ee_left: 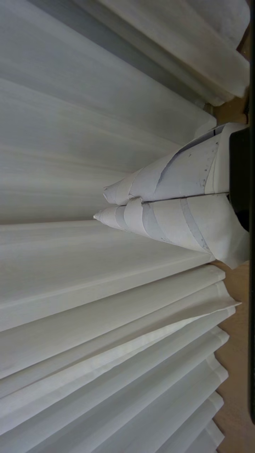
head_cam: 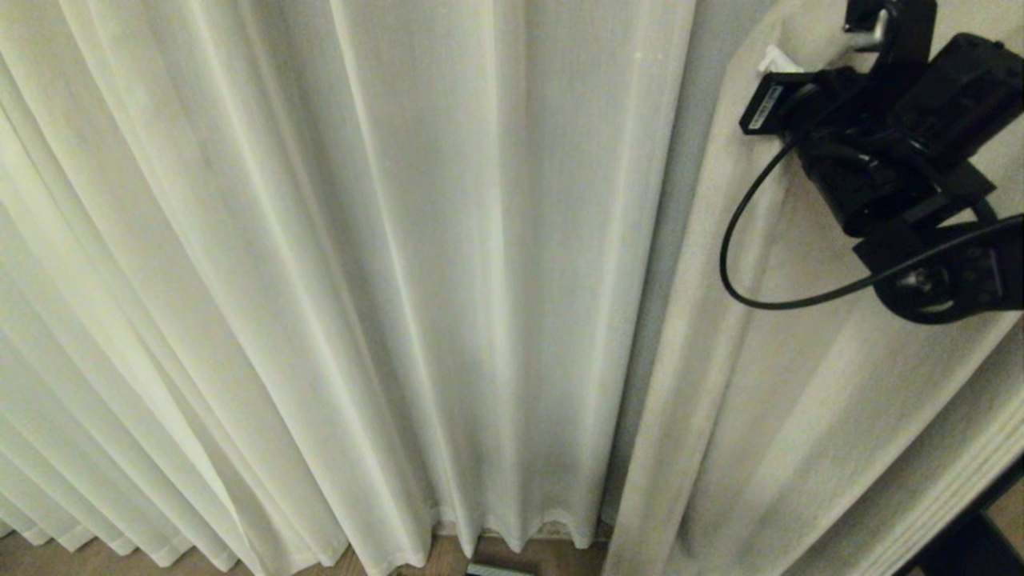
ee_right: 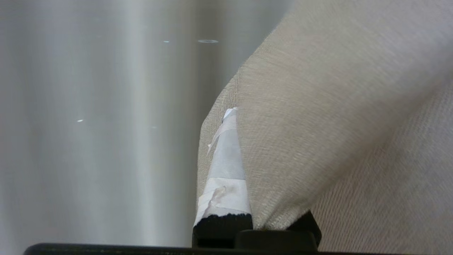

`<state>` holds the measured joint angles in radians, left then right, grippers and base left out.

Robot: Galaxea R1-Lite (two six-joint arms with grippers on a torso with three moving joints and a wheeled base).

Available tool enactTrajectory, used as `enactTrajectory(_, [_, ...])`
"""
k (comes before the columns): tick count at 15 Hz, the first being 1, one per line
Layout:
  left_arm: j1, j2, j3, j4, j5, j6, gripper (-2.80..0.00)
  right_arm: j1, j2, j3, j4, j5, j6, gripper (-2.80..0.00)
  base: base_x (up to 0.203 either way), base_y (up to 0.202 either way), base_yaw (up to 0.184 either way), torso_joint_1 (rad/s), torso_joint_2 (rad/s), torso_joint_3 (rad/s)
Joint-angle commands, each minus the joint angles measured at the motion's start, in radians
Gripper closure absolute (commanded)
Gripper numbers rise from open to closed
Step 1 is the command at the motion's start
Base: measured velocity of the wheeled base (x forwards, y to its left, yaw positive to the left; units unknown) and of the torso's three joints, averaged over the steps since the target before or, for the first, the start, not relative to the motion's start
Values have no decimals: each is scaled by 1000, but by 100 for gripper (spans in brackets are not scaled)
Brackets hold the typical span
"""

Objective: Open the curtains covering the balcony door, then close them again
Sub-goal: Close the outer curtains on both sides

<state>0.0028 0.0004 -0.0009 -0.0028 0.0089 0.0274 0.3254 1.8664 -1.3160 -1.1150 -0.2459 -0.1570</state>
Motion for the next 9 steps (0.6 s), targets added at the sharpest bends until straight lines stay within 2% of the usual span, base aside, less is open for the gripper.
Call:
enactTrajectory(1, [0,0,-1,0,0,0,0,47,36,-3,-12,-2,-12,0,0,0,0,0,0,0])
enactTrajectory(9, [0,0,-1,0,0,0,0,123,102,-78,-19,-7,-52,0,0,0,0,0,0,0])
